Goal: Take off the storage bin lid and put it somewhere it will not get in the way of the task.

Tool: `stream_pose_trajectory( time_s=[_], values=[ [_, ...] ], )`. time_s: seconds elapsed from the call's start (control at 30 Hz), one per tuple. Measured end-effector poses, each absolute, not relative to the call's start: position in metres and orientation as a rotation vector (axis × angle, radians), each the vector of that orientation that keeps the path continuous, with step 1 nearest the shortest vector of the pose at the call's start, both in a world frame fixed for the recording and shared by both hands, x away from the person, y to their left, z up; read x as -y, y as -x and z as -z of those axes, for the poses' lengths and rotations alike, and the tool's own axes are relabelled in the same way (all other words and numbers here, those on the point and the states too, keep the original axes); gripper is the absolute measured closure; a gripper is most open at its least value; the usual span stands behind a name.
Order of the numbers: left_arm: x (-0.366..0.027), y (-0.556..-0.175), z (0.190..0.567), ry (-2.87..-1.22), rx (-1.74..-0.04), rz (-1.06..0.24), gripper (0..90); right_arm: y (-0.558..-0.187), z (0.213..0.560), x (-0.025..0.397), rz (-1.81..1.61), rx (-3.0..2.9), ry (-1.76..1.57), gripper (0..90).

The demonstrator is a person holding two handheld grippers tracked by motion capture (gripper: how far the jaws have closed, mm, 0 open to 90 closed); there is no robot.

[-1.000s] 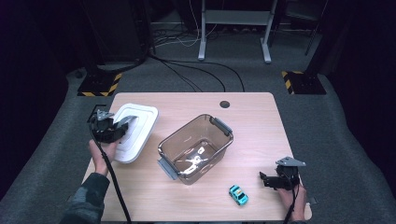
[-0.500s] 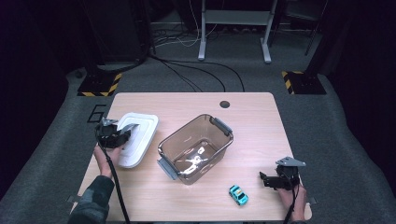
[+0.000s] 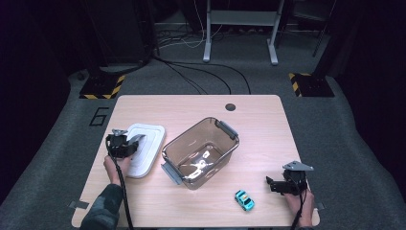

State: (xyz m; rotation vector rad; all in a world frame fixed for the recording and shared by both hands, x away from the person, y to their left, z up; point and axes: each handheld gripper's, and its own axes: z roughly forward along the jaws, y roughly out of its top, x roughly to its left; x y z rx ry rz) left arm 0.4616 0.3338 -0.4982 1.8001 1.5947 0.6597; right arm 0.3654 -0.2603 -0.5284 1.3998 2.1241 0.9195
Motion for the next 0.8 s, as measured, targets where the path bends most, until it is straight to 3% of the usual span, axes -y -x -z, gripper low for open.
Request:
stream_pose_trajectory(
  time_s=[0.37, 0.8],
  values=[
    [-0.328, -0.463, 0.505, -1.835, -1.58, -0.669, 65.6, -0.365, 0.528, 0.26, -0.919, -2.124, -1.4, 6.2],
    [-0.331, -0.453, 0.49, -1.862, -1.558, -0.616, 17.1, -0.365, 0.528, 0.26, -0.92, -2.124, -1.4, 6.3]
  ],
)
